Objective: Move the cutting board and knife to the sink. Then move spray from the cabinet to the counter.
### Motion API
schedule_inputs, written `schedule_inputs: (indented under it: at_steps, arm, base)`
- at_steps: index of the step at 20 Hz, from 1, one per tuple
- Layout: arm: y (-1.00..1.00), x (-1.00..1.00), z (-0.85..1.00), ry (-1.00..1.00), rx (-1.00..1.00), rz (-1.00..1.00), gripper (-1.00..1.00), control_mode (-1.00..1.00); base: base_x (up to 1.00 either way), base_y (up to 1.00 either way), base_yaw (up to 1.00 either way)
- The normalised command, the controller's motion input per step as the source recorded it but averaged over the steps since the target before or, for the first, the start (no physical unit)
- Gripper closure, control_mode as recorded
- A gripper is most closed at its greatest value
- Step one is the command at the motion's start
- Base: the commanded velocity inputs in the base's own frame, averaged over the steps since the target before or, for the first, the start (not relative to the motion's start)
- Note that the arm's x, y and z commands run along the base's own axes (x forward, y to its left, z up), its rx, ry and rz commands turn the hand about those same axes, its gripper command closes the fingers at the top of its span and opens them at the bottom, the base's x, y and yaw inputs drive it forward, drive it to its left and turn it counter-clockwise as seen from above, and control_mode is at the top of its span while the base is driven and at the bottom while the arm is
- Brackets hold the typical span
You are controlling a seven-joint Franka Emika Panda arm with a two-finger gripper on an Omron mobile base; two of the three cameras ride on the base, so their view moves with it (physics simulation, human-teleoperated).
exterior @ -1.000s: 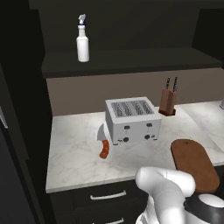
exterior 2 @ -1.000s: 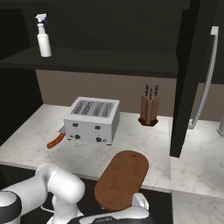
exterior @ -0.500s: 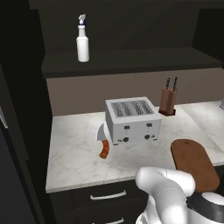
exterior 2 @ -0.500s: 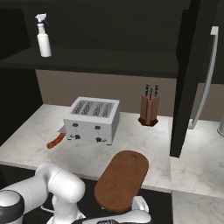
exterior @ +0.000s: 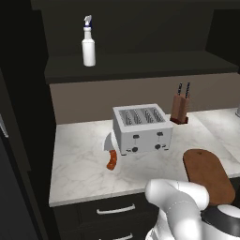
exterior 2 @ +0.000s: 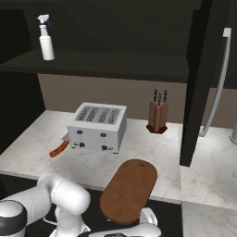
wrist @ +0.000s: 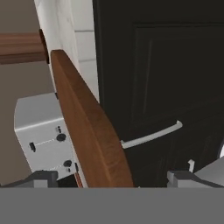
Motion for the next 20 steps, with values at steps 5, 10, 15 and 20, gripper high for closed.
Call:
schedule_inputs:
  at_steps: [5, 10, 15, 20]
  arm:
    - [0.0, 0.02, -0.02, -0.03, 0.0, 0.0, -1.0, -1.0]
    - [0.0, 0.01, 0.0, -0.05, 0.0, 0.0, -1.0, -1.0]
    - [0.02, 0.07, -0.02, -0.04, 0.0, 0.0, -1.0, -1.0]
    - [0.05, 0.11, -0.09, -0.01, 0.0, 0.0, -1.0, -1.0]
  base:
    - [0.0, 0.0, 0.0]
    - [0.0, 0.0, 0.0]
    - [0.0, 0.0, 0.0]
    - [0.0, 0.0, 0.0]
